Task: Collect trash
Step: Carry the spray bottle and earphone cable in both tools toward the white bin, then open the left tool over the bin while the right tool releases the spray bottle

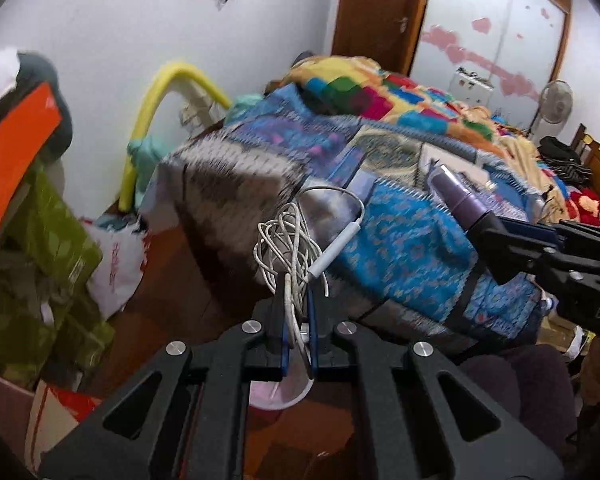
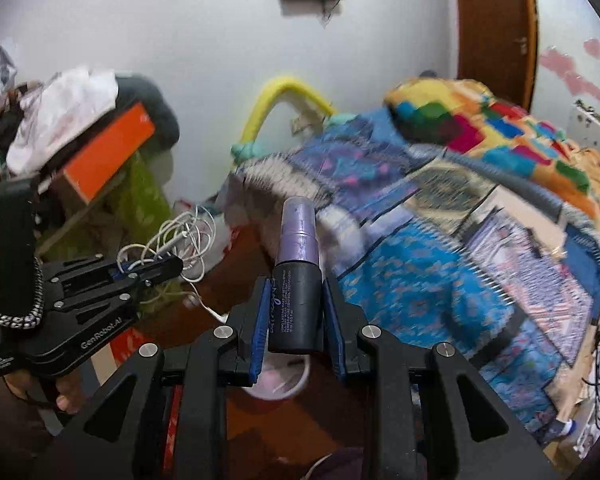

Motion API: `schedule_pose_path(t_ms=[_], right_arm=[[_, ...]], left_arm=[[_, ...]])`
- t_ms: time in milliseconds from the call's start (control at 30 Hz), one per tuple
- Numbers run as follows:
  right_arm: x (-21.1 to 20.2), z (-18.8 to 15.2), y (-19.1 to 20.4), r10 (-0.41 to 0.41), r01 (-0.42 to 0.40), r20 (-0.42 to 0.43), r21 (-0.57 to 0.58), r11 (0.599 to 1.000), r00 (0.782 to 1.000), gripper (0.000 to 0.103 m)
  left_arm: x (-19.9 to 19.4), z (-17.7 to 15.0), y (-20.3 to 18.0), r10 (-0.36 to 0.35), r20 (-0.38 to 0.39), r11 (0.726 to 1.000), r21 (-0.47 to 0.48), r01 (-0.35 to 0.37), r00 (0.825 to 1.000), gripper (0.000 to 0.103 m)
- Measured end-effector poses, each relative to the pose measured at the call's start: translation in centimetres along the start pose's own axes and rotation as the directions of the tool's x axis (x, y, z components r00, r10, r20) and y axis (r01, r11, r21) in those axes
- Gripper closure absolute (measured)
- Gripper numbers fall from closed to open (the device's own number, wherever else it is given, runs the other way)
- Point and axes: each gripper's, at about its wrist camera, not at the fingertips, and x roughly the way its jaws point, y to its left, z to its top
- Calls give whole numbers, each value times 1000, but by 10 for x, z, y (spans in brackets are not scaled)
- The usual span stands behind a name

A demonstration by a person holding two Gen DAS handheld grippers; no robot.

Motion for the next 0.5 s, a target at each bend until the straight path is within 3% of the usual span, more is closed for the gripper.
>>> schedule_pose_path(t_ms=[233,500], right_arm=[[63,-15,19,11,-17,-148,-34,999,989,79],[134,-32,27,35,-53,-311,-51,997,950,79]], left_arm=[[40,-33,32,13,-111,997,-70,-20,994,97],[82,-62,49,29,-228,990,-128,-60,973,97]])
